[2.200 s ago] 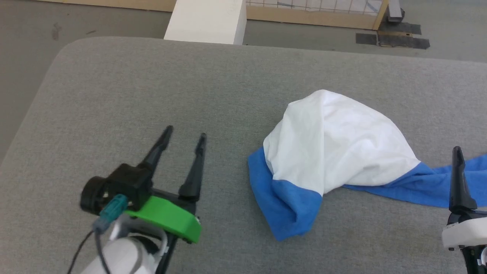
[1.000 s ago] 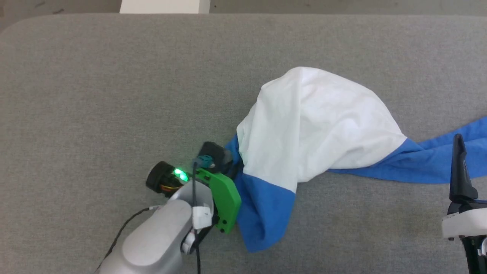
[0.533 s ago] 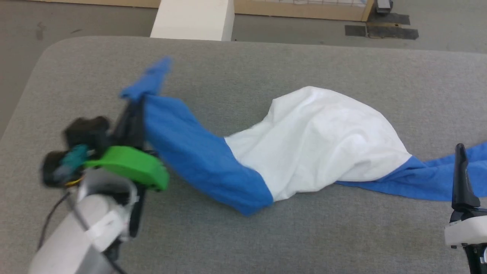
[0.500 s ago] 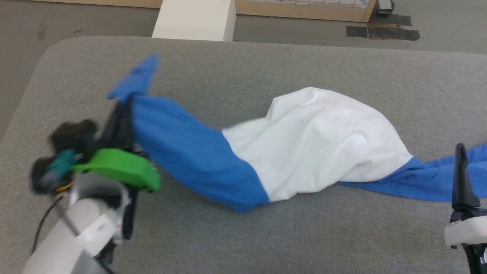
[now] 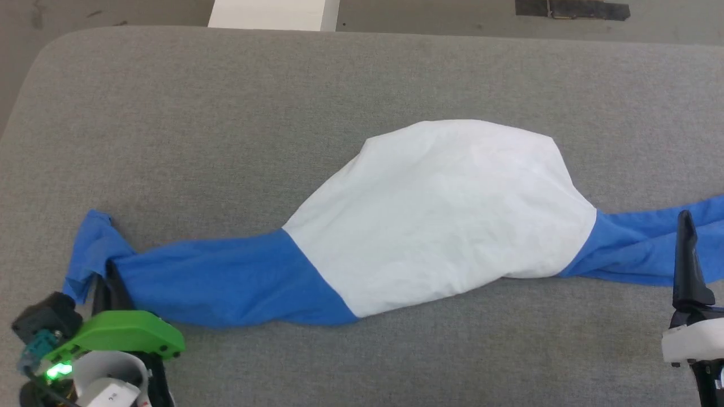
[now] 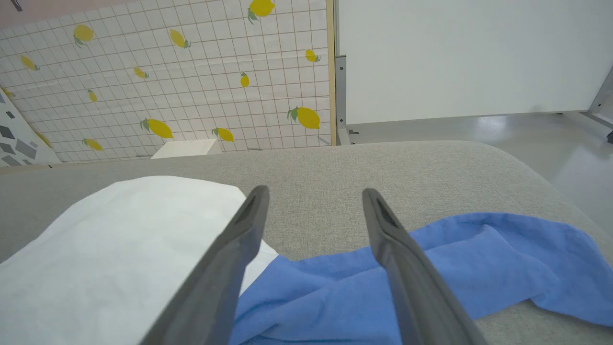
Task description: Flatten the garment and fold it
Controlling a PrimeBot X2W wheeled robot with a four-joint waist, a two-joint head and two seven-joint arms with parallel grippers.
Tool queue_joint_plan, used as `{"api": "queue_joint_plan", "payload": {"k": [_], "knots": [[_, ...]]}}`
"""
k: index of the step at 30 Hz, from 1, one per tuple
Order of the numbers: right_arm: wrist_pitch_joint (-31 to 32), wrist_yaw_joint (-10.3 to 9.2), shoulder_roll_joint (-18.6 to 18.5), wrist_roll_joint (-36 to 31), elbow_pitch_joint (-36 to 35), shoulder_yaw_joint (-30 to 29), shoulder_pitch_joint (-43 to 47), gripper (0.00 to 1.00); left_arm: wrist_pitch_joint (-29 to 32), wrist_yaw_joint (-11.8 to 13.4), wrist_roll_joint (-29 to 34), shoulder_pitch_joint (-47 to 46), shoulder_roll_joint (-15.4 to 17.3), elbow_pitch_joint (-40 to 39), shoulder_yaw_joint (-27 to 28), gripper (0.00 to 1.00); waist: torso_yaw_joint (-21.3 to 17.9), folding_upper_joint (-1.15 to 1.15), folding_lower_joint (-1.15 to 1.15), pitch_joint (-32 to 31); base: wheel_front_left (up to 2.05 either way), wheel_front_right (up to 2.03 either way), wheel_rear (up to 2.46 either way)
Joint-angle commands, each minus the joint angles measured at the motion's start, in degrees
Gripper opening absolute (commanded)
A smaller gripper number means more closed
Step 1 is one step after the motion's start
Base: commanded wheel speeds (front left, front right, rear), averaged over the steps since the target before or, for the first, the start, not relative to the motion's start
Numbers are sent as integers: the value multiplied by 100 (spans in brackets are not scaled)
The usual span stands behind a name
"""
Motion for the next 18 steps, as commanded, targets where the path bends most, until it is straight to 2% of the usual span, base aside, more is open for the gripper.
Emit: {"api": "queue_joint_plan", "payload": {"k": [1,4,6,7,9,11,13,18], "knots": [[22,-9,2,-27,-13,7,-91,100,-78,-68,9,-53,-56,78,17,100,-7,0,0,-8,0,0,0],[41,-9,2,-29,20,5,-81,100,-179,-231,165,-187,-190,53,125,100,21,0,0,-81,0,0,0],[54,-9,2,-28,31,6,-68,100,-209,-373,427,-277,-260,-254,254,100,40,0,0,-133,0,0,0],[60,-9,2,-27,28,3,-63,100,-213,-484,640,-325,-284,-506,319,100,49,0,0,-147,0,0,0],[72,-9,2,-25,10,-1,-59,100,-216,-880,1292,-375,-390,-1225,420,100,78,0,0,-167,0,0,0],[100,-9,2,-52,-25,27,-62,100,-217,-1258,1791,-302,-523,-1694,360,100,108,0,0,-174,0,0,0],[162,-9,2,-117,-88,82,-103,100,-217,-1525,2221,-186,-638,-1957,212,100,133,0,0,-161,0,0,0],[612,-9,2,-321,-395,518,-638,100,-218,-1873,2624,72,-1029,-2007,24,100,147,0,0,-24,0,0,0]]}}
